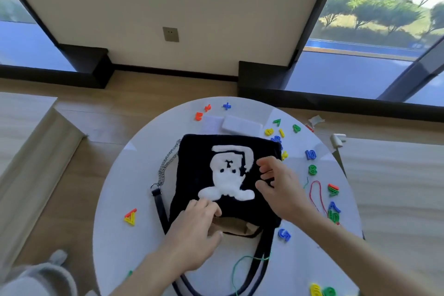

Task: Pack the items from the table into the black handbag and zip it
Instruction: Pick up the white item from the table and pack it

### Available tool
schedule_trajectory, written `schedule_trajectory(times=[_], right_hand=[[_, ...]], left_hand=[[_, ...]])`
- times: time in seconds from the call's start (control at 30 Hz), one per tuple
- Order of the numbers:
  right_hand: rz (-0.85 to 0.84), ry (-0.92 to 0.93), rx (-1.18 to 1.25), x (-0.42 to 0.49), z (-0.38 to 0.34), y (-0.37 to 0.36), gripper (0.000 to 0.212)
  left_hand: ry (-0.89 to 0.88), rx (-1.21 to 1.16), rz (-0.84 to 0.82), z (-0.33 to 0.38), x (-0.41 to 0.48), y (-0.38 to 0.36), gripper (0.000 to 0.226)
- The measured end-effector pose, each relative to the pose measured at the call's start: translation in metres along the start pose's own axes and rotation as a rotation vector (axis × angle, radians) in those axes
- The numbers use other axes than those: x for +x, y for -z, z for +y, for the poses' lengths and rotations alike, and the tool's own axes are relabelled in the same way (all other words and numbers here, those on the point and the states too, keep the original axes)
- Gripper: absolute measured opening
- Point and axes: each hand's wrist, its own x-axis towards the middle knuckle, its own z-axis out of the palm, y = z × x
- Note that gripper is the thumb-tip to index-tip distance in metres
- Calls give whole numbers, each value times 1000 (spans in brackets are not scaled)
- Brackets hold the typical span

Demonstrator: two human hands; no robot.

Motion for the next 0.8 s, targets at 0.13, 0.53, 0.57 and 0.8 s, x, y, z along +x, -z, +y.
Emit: schedule_trajectory(times=[0.13, 0.53, 0.57, 0.8], right_hand=[[56, -17, -81, 83, -5, -5, 43], [-144, -149, -565, 265, 26, -58, 58], [-151, -169, -591, 273, 32, -62, 60], [-204, -209, -663, 302, 59, -60, 83]], left_hand=[[-26, -87, 37, -28, 45, 5, 30], [-133, -158, -26, -80, 144, 18, 28], [-141, -167, -26, -83, 146, 16, 28], [-211, -190, -22, -93, 151, 8, 27]])
